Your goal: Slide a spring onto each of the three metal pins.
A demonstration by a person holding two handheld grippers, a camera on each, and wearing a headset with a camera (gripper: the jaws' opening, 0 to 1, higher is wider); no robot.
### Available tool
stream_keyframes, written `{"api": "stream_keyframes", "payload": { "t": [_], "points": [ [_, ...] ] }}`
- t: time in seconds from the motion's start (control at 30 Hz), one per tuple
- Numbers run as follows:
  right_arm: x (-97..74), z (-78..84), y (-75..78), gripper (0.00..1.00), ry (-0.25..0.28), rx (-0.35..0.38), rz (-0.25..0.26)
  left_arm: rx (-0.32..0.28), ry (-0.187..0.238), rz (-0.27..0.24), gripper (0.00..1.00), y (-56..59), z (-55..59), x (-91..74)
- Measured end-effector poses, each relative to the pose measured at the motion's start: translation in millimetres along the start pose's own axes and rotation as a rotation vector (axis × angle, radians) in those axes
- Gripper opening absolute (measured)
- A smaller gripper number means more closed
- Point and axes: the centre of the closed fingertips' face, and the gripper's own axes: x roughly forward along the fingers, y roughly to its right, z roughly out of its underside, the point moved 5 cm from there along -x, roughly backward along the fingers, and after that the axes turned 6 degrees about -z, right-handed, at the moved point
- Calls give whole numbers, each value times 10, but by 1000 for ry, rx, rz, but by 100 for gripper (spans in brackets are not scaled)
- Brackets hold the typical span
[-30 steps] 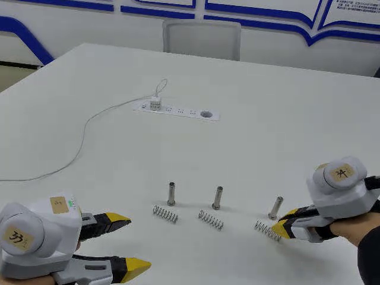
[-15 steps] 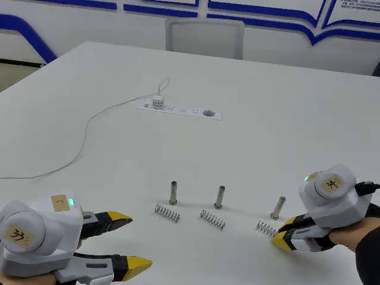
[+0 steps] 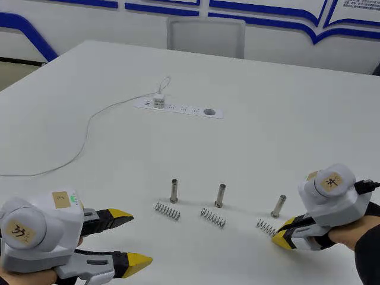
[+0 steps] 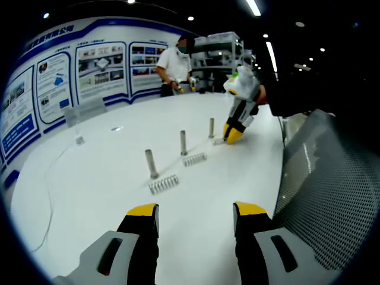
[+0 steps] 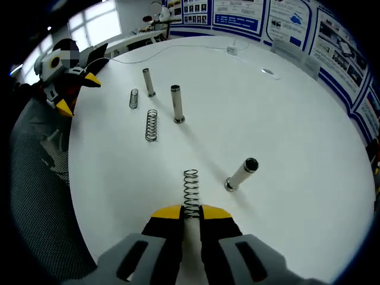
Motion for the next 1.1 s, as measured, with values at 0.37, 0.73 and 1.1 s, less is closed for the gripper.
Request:
{"api": "stream_keyframes", "payload": {
  "t": [0.37, 0.73, 1.1],
  "points": [
    [-47, -32, -168, 11, 0, -8, -28, 52, -15, 54, 51, 90, -45, 23],
    [-156, -296, -422, 11, 25, -92, -80, 119, -4, 114, 50, 135, -286, 145],
    [-130, -593, -732, 11, 18, -223, -144, 189, -11, 192, 49, 294, -420, 340]
  ]
}}
